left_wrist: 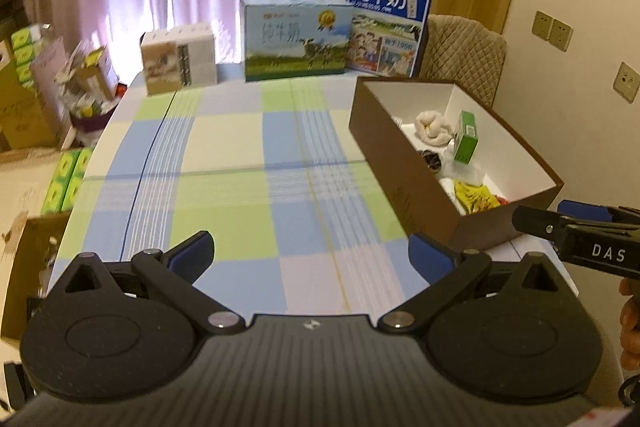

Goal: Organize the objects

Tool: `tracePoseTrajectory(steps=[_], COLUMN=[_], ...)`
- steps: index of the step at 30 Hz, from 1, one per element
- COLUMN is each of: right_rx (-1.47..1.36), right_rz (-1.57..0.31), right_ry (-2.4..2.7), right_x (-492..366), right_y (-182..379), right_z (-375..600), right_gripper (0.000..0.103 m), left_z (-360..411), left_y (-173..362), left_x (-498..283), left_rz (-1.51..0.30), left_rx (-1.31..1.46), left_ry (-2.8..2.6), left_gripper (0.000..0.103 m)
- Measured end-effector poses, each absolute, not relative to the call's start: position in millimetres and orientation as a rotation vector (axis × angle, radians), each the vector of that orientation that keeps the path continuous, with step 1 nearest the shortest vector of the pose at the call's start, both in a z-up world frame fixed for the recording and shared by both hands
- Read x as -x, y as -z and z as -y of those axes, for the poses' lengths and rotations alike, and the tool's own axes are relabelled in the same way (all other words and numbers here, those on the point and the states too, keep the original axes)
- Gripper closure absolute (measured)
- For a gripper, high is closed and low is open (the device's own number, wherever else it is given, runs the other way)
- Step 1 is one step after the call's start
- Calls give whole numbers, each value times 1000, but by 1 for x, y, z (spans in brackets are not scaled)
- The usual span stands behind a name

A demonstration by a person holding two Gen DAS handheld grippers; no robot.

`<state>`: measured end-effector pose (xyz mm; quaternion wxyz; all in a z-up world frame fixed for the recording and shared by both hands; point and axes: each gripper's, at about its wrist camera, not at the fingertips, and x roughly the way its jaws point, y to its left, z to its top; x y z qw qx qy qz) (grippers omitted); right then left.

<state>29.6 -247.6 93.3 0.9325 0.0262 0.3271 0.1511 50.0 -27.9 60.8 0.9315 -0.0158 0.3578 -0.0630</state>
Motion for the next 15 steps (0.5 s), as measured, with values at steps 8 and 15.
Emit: tracePoseTrajectory(steps=[8,15], right_rx=[-47,-62], right_rz=[-719,-785], right_ry=[-374,-415], right_x=[-17,-16], right_y=[-77,-58], right_z=[229,219], right_gripper=[31,31], left_z=[14,10], left_y=[-51,-35], left_x=[-34,-28], left_rz=[-764,-814], left_rx=[32,32], left_ry=[63,33], left_gripper=[1,1])
